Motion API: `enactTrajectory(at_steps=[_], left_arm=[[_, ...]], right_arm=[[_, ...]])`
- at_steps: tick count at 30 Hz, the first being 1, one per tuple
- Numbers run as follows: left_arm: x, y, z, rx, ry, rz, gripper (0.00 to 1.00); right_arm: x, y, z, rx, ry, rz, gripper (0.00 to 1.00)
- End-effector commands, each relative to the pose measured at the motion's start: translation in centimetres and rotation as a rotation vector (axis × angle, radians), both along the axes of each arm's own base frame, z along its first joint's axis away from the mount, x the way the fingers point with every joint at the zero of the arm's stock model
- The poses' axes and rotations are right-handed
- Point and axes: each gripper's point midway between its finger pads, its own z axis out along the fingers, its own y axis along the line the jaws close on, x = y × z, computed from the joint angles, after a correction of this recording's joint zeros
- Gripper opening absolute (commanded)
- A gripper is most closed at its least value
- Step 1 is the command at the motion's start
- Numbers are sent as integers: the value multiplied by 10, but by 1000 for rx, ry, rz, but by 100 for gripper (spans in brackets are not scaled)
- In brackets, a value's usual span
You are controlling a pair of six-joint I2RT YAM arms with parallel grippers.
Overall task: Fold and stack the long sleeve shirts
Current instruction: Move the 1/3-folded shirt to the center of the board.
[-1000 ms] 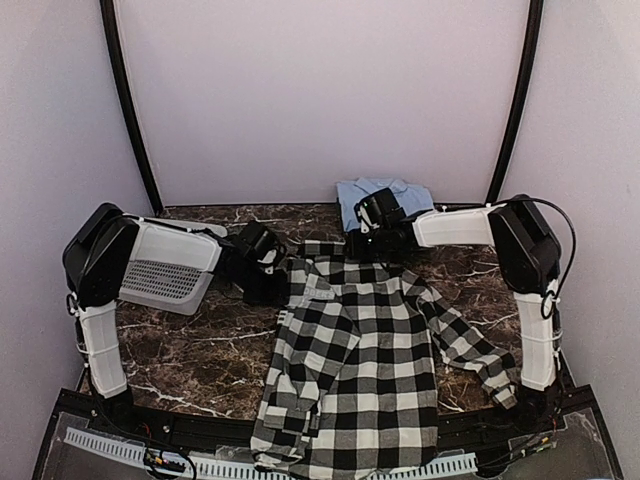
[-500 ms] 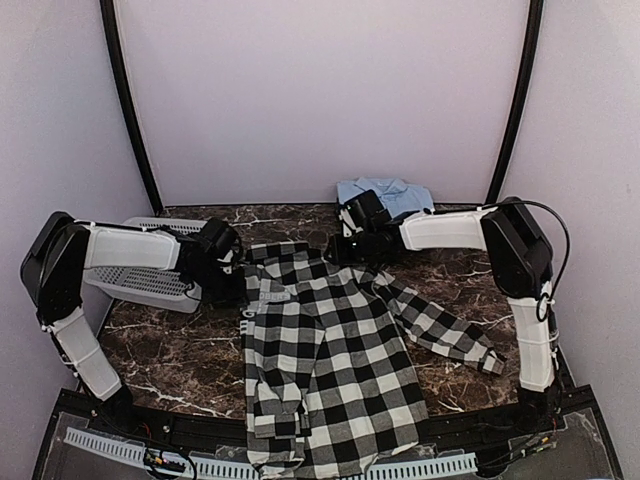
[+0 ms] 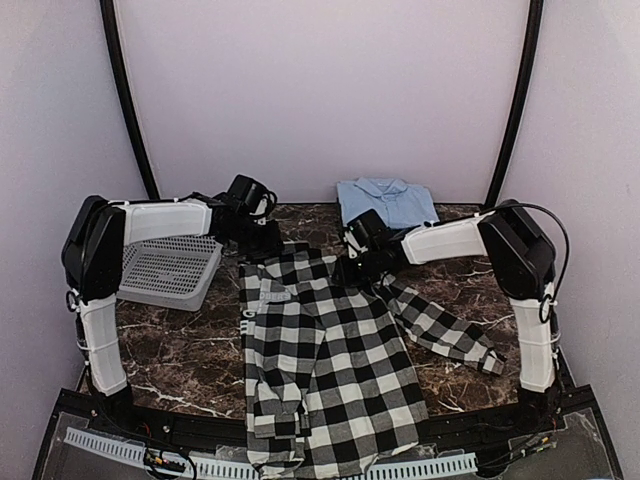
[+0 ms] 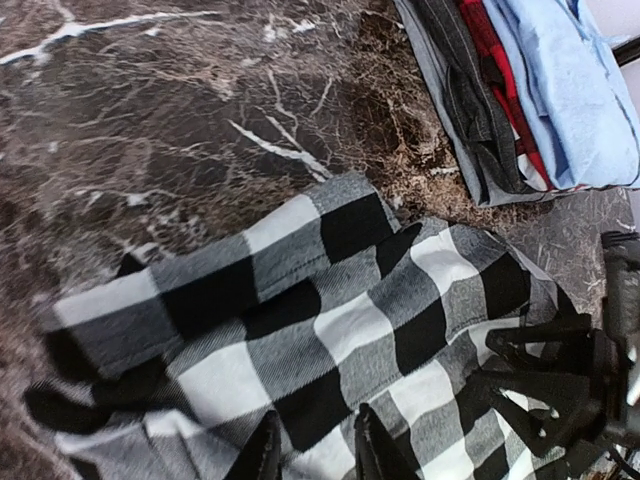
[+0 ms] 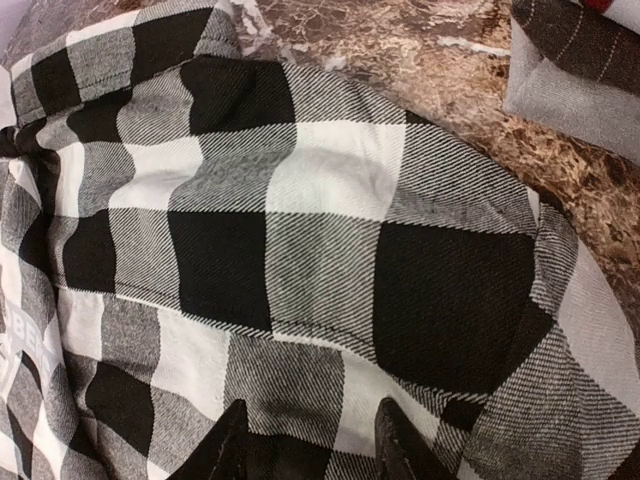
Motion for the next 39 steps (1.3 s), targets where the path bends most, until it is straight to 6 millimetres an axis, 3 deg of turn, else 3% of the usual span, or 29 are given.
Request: enactTrajectory(at_steps=[1, 7, 12, 16, 19, 24, 28, 32, 39], left_arm=[[22, -37, -23, -43, -2, -101, 24], [52, -50, -61, -27, 27, -75, 23], [81, -31, -84, 16, 42, 57, 23], [92, -22, -100, 0, 84, 116, 24], [93, -22, -110, 5, 110, 119, 25], [95, -21, -118, 22, 131, 120, 29], [97, -28, -111, 4, 121, 85, 35], [98, -42, -89, -46, 92, 16, 43], [93, -70, -18, -135, -14, -112, 58]], right_arm=[[-10, -4, 18, 13, -17, -14, 41], [-21, -17, 10, -5, -1, -28, 41], [-30, -24, 2, -18, 21, -27, 40], [-34, -28, -2, -30, 27, -26, 41], [-29, -29, 6, -43, 8, -29, 40], [-22, -40, 48, -29, -65, -69, 41], [-25, -67, 83, -16, -136, -159, 48], [-41, -111, 91, -34, -137, -299, 55], [-82, -204, 95, -58, -136, -604, 67]])
